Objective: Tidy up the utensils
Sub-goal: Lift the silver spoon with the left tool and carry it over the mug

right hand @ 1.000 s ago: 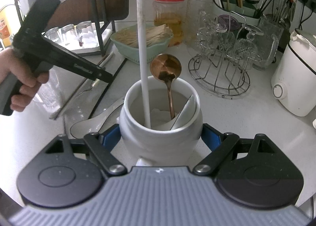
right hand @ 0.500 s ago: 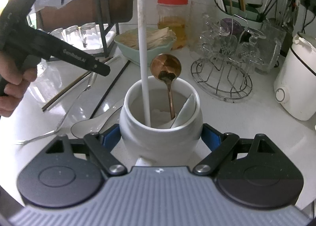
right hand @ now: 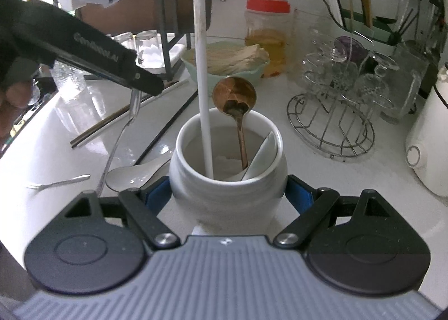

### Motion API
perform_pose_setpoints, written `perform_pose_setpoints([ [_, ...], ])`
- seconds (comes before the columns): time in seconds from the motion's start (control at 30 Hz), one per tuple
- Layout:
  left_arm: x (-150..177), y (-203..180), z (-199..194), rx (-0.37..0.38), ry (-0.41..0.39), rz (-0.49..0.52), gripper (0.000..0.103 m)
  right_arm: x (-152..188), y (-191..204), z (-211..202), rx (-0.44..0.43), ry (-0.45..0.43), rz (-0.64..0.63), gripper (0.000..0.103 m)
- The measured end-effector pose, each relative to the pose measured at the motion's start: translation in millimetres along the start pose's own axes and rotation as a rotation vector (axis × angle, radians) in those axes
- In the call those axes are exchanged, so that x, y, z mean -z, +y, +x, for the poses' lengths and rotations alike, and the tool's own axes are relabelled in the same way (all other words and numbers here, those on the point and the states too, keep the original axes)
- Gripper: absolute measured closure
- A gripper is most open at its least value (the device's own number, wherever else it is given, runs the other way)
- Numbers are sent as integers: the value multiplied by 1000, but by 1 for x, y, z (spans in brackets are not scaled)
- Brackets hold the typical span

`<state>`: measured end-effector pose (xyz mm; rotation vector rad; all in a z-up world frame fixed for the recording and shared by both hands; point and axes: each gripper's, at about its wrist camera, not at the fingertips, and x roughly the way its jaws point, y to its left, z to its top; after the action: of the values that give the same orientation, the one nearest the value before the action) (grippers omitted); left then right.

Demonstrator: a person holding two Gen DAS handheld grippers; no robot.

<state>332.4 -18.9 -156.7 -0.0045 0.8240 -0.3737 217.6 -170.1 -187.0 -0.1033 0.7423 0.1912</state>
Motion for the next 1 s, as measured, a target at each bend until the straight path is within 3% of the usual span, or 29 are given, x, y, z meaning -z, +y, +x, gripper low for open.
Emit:
perform_pose_setpoints([
  [0.33,-16,-20,-54,-37,-120,-105,67,-6,-8,8,-56,-7,-52,14],
  [0.5,-27,-36,-81,-40,-174,-92,67,-8,-10,10,-72,-8,-62,13],
  [0.8,-49,-76,-112,29,-248,-15,67,-8,-12,11,-83,-8,-57,13],
  [1.0,-62,-107,-103,116,-282,152,67,-8,-12,10,-88,-8,-58,14],
])
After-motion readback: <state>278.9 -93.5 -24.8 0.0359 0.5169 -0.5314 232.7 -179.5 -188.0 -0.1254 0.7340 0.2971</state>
